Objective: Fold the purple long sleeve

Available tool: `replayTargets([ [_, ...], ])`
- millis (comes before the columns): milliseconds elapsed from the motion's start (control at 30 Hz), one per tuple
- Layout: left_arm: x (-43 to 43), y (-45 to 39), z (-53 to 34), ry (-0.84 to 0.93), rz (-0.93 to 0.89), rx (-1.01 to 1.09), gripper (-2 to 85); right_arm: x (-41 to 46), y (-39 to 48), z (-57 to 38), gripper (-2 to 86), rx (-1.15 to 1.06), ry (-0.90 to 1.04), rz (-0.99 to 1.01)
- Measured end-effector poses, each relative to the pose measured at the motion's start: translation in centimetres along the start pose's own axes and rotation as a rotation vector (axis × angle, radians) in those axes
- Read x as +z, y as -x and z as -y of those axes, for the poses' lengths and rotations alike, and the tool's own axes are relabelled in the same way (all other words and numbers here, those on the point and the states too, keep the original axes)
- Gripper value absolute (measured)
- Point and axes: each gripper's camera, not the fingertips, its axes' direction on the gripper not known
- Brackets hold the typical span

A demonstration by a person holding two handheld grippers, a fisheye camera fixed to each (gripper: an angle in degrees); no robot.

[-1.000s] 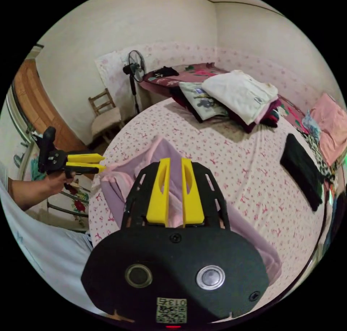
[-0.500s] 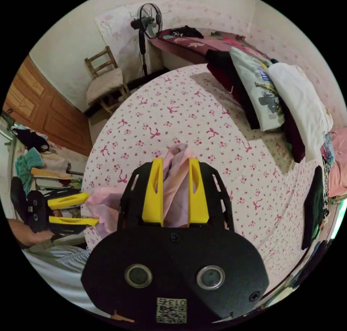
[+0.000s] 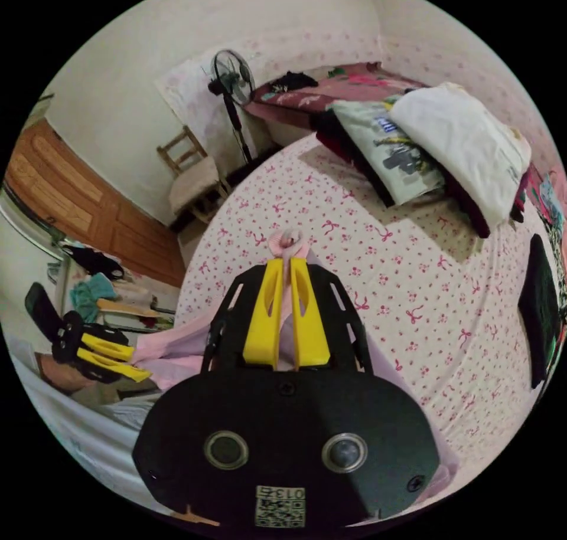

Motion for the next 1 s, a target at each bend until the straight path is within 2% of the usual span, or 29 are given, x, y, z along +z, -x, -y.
replayTargets([
  [200, 0.2, -9.1, 4.0, -0.024, -0.174, 0.306, 1.9, -14.0, -7.2, -11.9, 1.4, 0.098, -0.273, 0.059],
  [400, 6.0, -19.2, 7.3, 0.057, -0.395, 0.521, 1.8, -22.7, -14.0, -26.3, 1.0, 0.210, -0.358, -0.042],
  [667, 17.5, -32.9, 10.2, 0.218, -0.503, 0.725, 1.8, -26.7, -21.7, -40.7, 0.8, 0.394, -0.365, -0.146],
  [1000, 27.9, -41.8, 11.3, 0.361, -0.475, 0.828, 1.8, -27.7, -29.4, -51.0, 0.8, 0.501, -0.382, -0.097],
])
